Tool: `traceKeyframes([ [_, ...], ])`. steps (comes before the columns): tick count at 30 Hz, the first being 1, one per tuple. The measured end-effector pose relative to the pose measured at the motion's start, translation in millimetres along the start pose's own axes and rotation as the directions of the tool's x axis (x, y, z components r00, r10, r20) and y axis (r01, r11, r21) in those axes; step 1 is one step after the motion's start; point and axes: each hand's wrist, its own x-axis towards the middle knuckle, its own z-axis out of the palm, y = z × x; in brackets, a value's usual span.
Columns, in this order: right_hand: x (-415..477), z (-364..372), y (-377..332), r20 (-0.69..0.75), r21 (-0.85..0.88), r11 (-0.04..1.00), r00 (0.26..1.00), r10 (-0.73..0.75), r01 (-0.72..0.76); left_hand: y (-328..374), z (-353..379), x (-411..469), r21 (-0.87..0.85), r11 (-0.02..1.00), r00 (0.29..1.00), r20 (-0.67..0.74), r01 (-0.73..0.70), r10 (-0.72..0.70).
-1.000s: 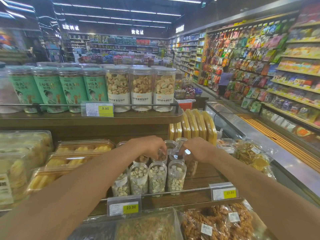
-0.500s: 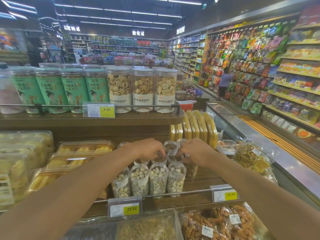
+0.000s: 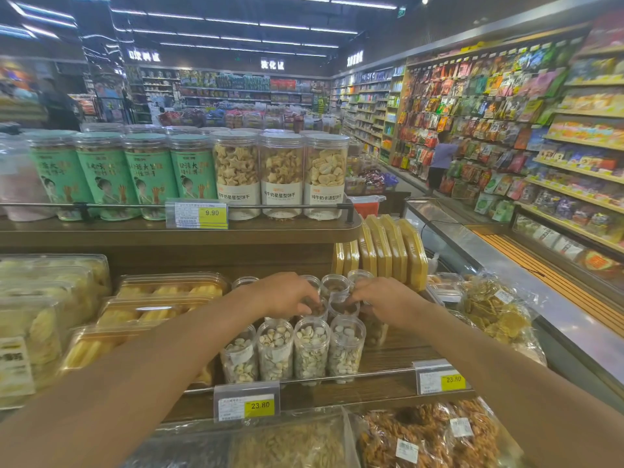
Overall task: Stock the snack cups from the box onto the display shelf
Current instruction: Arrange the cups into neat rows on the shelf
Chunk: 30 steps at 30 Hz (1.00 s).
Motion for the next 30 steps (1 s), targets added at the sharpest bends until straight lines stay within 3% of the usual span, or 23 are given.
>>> traceKeyframes([
  [5,-1,4,3,-0.022,0.101,0.994,0.999,0.038,-0.035,-2,2,1,-0.077,0.995,0.997,-0.039,0.060,-0.064],
  [9,1,3,2,-0.054,0.090,0.995,0.998,0.037,-0.032,11,-1,11,-0.178,0.967,0.976,-0.079,0.185,-0.201],
  [11,2,1,0,-0.050,0.059,0.998,0.998,0.042,-0.039,25,-4,16,-0.114,0.971,0.975,-0.043,0.212,-0.218],
  [15,2,-2,-8,-0.022,0.003,0.998,0.998,0.055,-0.055,37,-4,22,-0.023,0.976,0.975,-0.048,0.214,-0.215],
  [27,1,16,2,0.012,0.070,0.991,0.994,0.110,-0.111,23,-9,9,-0.097,0.991,0.996,0.009,0.091,-0.090],
  [30,-9,5,2,-0.053,0.189,0.975,0.991,0.126,-0.114,20,-9,6,-0.123,0.988,0.996,0.032,0.090,-0.087],
])
